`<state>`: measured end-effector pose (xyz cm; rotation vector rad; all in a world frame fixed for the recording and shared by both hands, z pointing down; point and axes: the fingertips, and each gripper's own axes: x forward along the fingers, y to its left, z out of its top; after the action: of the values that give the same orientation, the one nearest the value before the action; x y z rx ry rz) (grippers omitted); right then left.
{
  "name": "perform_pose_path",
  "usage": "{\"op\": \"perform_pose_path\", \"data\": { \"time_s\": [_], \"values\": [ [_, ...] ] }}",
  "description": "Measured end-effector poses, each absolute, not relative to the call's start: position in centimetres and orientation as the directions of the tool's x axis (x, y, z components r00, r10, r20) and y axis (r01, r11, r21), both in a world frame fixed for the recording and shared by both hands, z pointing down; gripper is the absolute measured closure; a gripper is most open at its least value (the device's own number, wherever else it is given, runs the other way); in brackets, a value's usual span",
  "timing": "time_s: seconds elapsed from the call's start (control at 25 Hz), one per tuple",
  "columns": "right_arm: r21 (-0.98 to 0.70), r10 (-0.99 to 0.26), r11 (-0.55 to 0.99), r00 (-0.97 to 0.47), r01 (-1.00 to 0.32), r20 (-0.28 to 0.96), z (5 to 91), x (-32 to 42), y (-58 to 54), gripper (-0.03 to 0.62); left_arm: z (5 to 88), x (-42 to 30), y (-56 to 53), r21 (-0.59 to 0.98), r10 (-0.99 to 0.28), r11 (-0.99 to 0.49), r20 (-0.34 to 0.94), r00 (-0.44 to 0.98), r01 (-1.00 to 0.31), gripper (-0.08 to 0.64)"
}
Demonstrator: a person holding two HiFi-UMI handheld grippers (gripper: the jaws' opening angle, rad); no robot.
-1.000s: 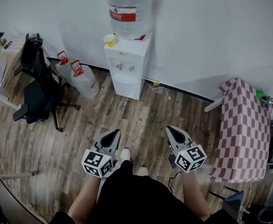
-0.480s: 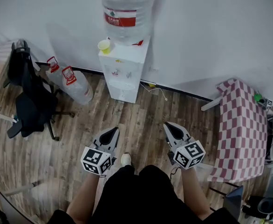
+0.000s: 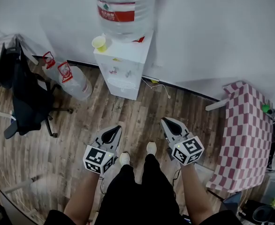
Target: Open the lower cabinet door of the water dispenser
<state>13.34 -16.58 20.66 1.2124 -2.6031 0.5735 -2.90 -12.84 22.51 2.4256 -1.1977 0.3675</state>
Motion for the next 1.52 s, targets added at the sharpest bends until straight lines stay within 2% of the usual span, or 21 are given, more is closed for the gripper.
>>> {"op": "perform_pose_path", "data": {
  "time_s": [0.52,0.76,1.16,1.52],
  "values": [
    [-0.285,-0.525,0.713,-0.757,-0.641,0.389,33.7,15.0,-26.2,0.574,30.3,2.4,-20.5,0.241,-0.78,-0.382,0.433,0.452,-0.892,0.551],
    [-0.248,-0.491,0.745,-0.761,-0.619,0.425,43.9,14.4,-29.6,0.574,38.3,2.1,-22.6,0.213,-0.794,-0.362,0.44,0.42,-0.908,0.551],
    [-0.221,-0.506,0.76,-0.769,-0.612,0.39,61.7,12.1,-35.6,0.574,55.5,-0.7,-27.3,0.21,-0.836,-0.318,0.398,0.378,-0.924,0.551],
    [-0.16,-0.523,0.787,-0.782,-0.596,0.34,73.3,10.2,-39.7,0.572,68.3,-1.8,-32.5,0.16,-0.839,-0.384,0.35,0.416,-0.909,0.551]
  ]
}}
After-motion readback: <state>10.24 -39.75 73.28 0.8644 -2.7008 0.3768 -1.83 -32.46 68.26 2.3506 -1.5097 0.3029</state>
